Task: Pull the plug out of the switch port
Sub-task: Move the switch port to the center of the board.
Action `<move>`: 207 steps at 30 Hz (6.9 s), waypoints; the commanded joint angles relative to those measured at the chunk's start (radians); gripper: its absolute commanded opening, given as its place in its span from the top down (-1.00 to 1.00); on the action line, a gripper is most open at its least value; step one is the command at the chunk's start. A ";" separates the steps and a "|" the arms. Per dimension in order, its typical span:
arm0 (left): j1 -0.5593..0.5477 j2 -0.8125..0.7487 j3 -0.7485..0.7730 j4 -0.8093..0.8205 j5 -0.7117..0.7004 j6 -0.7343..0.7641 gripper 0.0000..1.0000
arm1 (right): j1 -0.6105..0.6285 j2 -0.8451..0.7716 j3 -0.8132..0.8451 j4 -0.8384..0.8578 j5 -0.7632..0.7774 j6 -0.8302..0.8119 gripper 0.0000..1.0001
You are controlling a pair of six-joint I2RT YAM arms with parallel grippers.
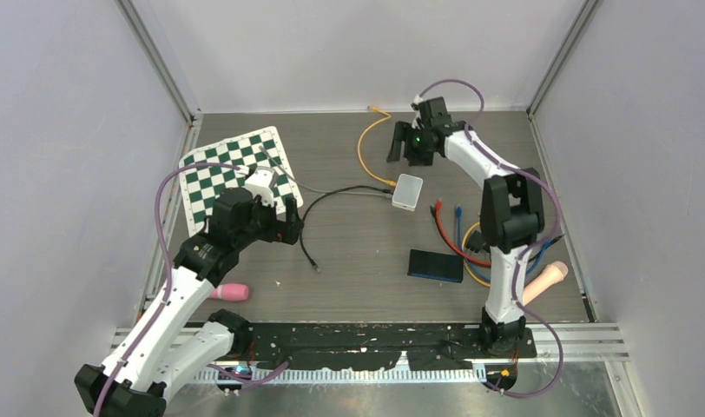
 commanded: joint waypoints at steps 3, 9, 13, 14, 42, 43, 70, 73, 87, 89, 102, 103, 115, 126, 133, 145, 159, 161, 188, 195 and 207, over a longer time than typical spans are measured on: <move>0.004 -0.021 -0.013 0.037 0.005 -0.017 -0.99 | 0.045 0.239 0.472 -0.013 -0.123 0.047 -0.50; 0.005 -0.034 -0.037 0.040 0.003 -0.035 -0.99 | 0.086 0.520 0.820 -0.062 -0.118 0.112 -0.50; 0.006 -0.042 -0.050 0.039 0.003 -0.043 -0.99 | 0.097 0.588 0.841 -0.006 -0.122 0.176 -0.50; 0.006 -0.044 -0.051 0.040 0.004 -0.044 -0.99 | 0.099 0.598 0.841 0.005 -0.127 0.188 -0.50; 0.009 -0.070 -0.064 0.021 -0.001 -0.051 -0.99 | 0.124 0.353 0.635 0.358 -0.346 0.090 0.90; 0.009 -0.069 -0.062 0.020 0.001 -0.052 -0.99 | 0.125 0.334 0.612 0.365 -0.347 0.088 0.90; 0.011 -0.148 -0.022 -0.044 -0.127 -0.061 -0.99 | 0.334 0.024 0.169 -0.159 -0.607 -0.583 0.90; 0.010 -0.165 -0.020 -0.054 -0.150 -0.055 -0.99 | 0.374 -0.014 0.124 -0.214 -0.634 -0.643 0.89; 0.016 -0.206 -0.050 -0.093 -0.281 -0.117 -0.99 | 0.605 -0.029 -0.048 -0.300 -0.677 -0.756 0.74; 0.018 -0.207 -0.055 -0.091 -0.279 -0.115 -0.99 | 0.622 -0.027 -0.049 -0.301 -0.664 -0.752 0.61; 0.024 -0.107 -0.070 -0.035 -0.174 -0.057 -0.98 | 0.587 -0.500 -0.417 0.063 -0.309 -0.376 -0.18; 0.024 -0.093 -0.074 -0.020 -0.149 -0.049 -0.98 | 0.574 -0.539 -0.490 0.116 -0.221 -0.337 -0.18; 0.020 0.172 -0.026 0.170 0.314 -0.025 -0.98 | 0.347 -0.904 -0.926 0.190 0.183 0.237 -0.19; -0.020 0.299 -0.076 0.130 0.357 0.007 -0.98 | 0.348 -0.814 -0.948 0.246 0.163 0.369 -0.19; -0.022 0.282 -0.163 0.157 0.369 -0.011 -0.98 | 0.348 -0.727 -0.933 0.284 0.082 0.351 -0.19; -0.039 0.328 -0.217 0.187 0.411 -0.030 -0.98 | 0.364 -0.647 -0.916 0.275 0.109 0.341 -0.18; -0.079 0.280 -0.339 0.269 0.436 -0.148 -0.98 | 0.364 -0.343 -0.639 0.233 0.006 0.067 -0.19; -0.087 0.273 -0.373 0.294 0.442 -0.166 -0.98 | 0.365 -0.294 -0.591 0.219 -0.046 0.031 -0.19; -0.147 -0.135 -0.362 0.056 -0.056 -0.303 -0.98 | 0.426 -0.316 -0.497 0.120 0.079 -0.018 -0.19; -0.094 -0.181 -0.343 0.077 -0.071 -0.214 -0.98 | 0.426 -0.458 -0.684 0.275 0.017 0.203 -0.16; -0.086 -0.066 -0.327 -0.013 0.220 -0.246 -0.87 | 0.517 -0.587 -0.908 0.435 -0.023 0.364 -0.12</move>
